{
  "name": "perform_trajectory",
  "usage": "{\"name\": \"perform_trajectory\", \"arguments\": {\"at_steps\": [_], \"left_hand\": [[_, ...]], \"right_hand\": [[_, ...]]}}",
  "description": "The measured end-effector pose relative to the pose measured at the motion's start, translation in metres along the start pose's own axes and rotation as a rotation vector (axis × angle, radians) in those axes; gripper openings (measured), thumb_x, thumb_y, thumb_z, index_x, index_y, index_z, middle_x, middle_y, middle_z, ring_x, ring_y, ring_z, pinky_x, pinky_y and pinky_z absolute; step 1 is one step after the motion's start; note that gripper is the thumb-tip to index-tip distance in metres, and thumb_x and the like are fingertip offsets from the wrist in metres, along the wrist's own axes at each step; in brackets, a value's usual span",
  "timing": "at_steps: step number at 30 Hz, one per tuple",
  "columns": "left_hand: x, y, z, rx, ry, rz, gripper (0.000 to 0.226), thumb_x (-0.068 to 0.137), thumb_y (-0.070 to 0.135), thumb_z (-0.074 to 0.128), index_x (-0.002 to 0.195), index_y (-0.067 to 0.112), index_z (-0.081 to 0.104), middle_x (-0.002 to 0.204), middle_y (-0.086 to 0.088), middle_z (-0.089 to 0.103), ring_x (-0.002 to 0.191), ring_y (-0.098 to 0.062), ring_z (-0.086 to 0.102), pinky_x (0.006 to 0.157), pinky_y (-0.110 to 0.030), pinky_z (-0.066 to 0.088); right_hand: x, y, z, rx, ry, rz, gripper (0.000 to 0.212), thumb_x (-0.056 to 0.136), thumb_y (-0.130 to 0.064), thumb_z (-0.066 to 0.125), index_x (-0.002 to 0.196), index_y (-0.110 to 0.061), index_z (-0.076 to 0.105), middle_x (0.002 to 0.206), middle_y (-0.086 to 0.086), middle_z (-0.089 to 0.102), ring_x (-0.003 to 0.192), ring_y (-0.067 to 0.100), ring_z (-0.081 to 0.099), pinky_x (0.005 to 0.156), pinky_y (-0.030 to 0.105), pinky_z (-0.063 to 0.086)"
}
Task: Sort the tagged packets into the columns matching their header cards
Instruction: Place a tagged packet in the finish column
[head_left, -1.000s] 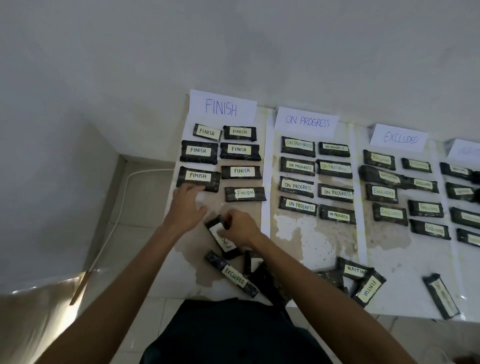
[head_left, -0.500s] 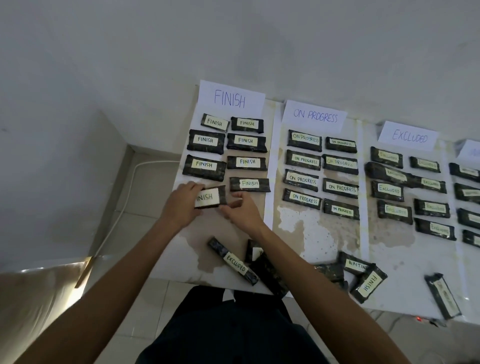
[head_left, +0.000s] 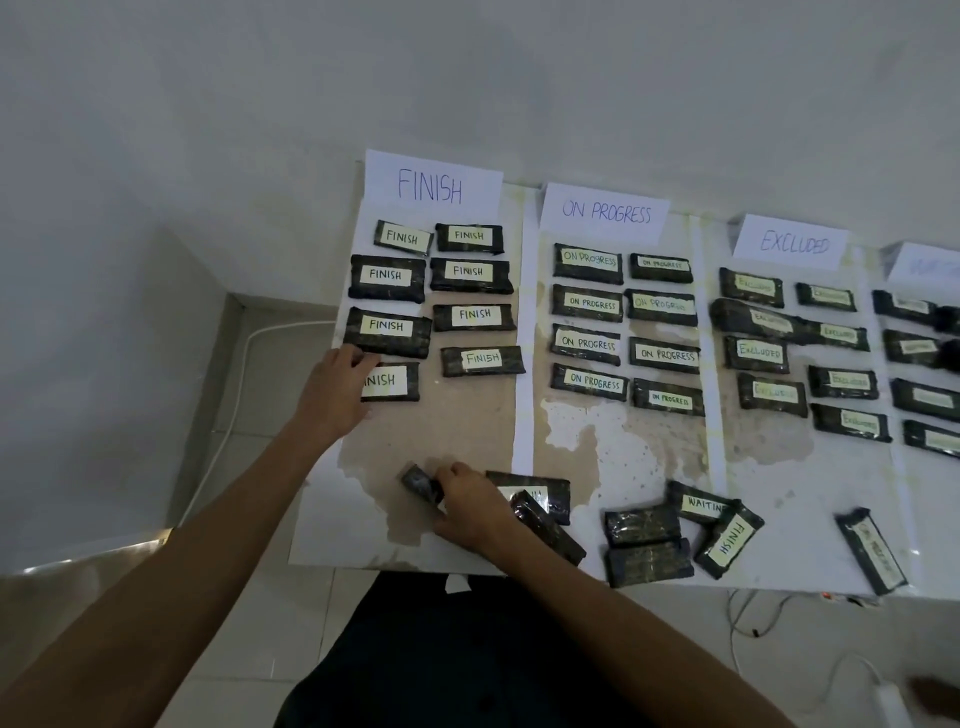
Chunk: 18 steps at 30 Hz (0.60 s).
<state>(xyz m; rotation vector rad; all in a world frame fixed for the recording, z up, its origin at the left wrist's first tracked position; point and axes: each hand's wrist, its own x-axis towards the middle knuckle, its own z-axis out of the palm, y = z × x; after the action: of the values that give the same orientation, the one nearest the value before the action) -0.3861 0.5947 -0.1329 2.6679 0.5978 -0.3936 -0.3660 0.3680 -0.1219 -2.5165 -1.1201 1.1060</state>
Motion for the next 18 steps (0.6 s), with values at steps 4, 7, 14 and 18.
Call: {"name": "perform_trajectory", "arguments": {"at_steps": [4,7,14,18], "left_hand": [[-0.019,0.021,0.001,-0.101,0.114,0.003,0.055,0.076,0.018,0.069,0.128,0.010,0.052,0.127,-0.017,0.049,0.115,-0.037,0.043,0.095,-0.047,0.040],[-0.035,0.048,-0.001,-0.166,0.148,0.050,0.044,0.078,0.014,0.065,0.121,0.008,0.057,0.124,-0.017,0.050,0.114,-0.037,0.045,0.094,-0.047,0.040],[-0.049,0.106,0.001,-0.236,0.131,0.146,0.044,0.083,0.019,0.061,0.126,0.015,0.052,0.123,-0.007,0.049,0.115,-0.025,0.044,0.098,-0.040,0.041],[-0.047,0.142,0.007,-0.231,0.098,0.248,0.043,0.086,0.020,0.057,0.128,0.015,0.050,0.126,-0.007,0.047,0.119,-0.024,0.041,0.100,-0.039,0.039]], "right_hand": [[-0.002,-0.005,-0.021,0.271,0.088,0.012,0.042,0.077,-0.018,0.070,0.114,-0.006,0.054,0.109,0.018,0.061,0.097,0.032,0.059,0.081,0.036,0.051],[-0.009,0.000,-0.043,0.336,0.174,-0.017,0.036,0.075,-0.015,0.070,0.109,-0.007,0.059,0.104,0.016,0.063,0.091,0.029,0.060,0.076,0.033,0.050],[-0.042,0.061,-0.076,0.174,0.310,-0.005,0.035,0.074,-0.016,0.069,0.108,-0.014,0.060,0.104,0.007,0.061,0.094,0.022,0.054,0.078,0.032,0.045],[-0.063,0.109,-0.091,0.104,0.358,0.064,0.037,0.074,-0.019,0.072,0.109,-0.017,0.060,0.103,0.005,0.061,0.094,0.023,0.054,0.079,0.036,0.047]]}}
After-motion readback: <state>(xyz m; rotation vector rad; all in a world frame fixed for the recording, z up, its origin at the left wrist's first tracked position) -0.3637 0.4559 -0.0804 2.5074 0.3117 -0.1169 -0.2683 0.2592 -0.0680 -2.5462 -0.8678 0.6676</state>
